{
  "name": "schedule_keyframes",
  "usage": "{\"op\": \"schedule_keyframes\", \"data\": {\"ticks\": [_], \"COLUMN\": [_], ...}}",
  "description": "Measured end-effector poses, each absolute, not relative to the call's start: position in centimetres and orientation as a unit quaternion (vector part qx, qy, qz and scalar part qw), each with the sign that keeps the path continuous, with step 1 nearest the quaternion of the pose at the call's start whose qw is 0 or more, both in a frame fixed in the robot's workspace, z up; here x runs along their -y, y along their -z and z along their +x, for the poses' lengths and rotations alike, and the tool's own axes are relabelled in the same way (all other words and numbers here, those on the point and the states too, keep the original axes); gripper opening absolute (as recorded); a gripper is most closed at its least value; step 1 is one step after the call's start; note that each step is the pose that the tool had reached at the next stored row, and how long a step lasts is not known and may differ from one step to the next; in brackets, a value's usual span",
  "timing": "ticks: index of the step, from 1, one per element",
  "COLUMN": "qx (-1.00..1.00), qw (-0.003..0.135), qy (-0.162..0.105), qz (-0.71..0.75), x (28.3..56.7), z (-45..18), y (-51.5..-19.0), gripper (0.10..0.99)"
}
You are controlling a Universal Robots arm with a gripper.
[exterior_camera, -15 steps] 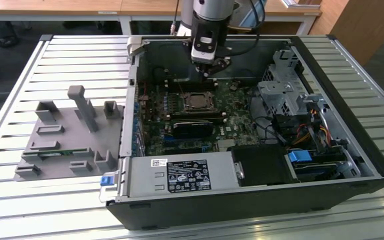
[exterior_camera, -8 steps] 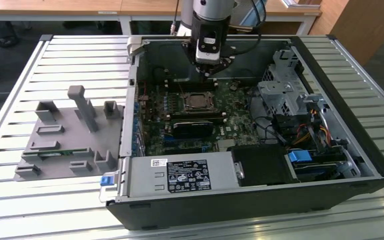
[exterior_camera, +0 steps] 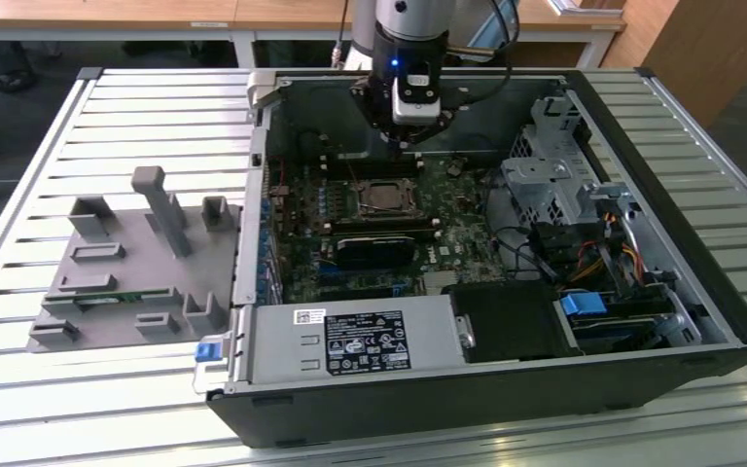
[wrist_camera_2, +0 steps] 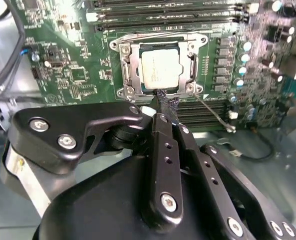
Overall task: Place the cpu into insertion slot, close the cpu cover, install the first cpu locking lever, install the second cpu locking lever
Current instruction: 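Install the first cpu locking lever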
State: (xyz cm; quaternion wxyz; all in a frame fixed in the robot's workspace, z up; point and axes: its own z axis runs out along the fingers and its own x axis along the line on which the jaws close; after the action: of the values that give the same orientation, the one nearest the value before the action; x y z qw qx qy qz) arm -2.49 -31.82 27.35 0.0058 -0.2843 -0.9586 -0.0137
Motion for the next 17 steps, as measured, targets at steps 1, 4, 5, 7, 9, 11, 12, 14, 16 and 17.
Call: {"op": "schedule_keyframes", "data": {"ticks": [1,4,5,7,9,11,12,14,16,17], "qx": [0.961,0.967,0.969,0.973,0.976,0.978,0.98,0.982,0.983,0.983], "qw": [0.006,0.006,0.006,0.006,0.007,0.007,0.007,0.007,0.007,0.007], "qy": [0.014,0.014,0.013,0.013,0.013,0.013,0.013,0.013,0.013,0.013], "qz": [-0.278,-0.255,-0.247,-0.232,-0.219,-0.206,-0.2,-0.19,-0.183,-0.182], "x": [31.82,31.82,31.82,31.82,31.82,31.82,31.82,31.82,31.82,31.82], "z": [-2.49,-2.5,-2.49,-2.49,-2.49,-2.49,-2.49,-2.49,-2.49,-2.49], "y": [-27.34,-27.34,-27.33,-27.32,-27.31,-27.3,-27.3,-27.29,-27.29,-27.29], "gripper": [0.106,0.106,0.106,0.106,0.106,0.106,0.106,0.106,0.106,0.106]}}
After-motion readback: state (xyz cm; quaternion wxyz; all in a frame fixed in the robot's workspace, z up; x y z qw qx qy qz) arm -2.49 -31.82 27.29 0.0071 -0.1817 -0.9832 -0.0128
